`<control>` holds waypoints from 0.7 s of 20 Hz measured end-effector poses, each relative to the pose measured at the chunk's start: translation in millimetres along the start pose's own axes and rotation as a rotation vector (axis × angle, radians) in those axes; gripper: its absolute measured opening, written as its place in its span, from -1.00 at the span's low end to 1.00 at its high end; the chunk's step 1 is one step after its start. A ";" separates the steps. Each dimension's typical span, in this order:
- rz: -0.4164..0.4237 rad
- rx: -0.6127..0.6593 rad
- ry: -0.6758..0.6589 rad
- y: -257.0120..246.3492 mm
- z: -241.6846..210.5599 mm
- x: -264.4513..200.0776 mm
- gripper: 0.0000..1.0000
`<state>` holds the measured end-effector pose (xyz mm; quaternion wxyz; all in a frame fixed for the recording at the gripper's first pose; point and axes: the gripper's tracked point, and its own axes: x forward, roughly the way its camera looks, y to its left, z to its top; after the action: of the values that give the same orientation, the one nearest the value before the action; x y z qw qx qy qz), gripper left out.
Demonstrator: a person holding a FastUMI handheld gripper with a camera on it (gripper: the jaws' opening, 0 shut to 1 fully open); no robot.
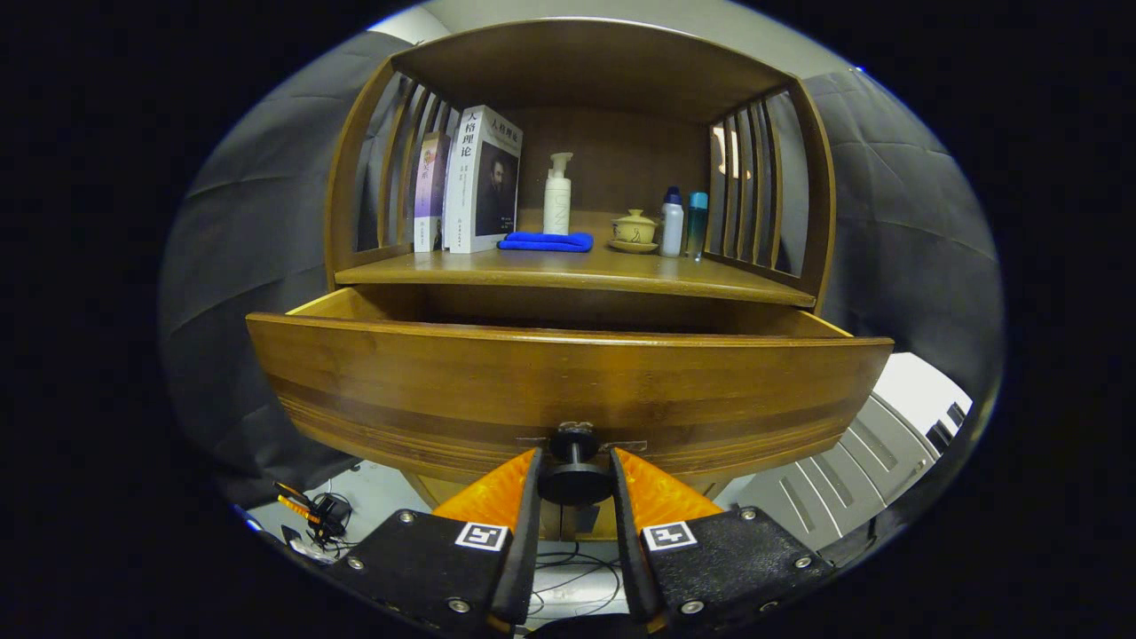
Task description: Pull open the drawer, take out the items inside it, and place them on the countertop above the cabinet.
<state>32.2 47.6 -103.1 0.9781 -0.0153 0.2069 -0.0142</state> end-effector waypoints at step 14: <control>0.023 0.009 0.024 1.0 -25.2 -48.5 -0.18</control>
<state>-22.3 49.6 -106.6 0.9758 -0.0086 0.2185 -0.0041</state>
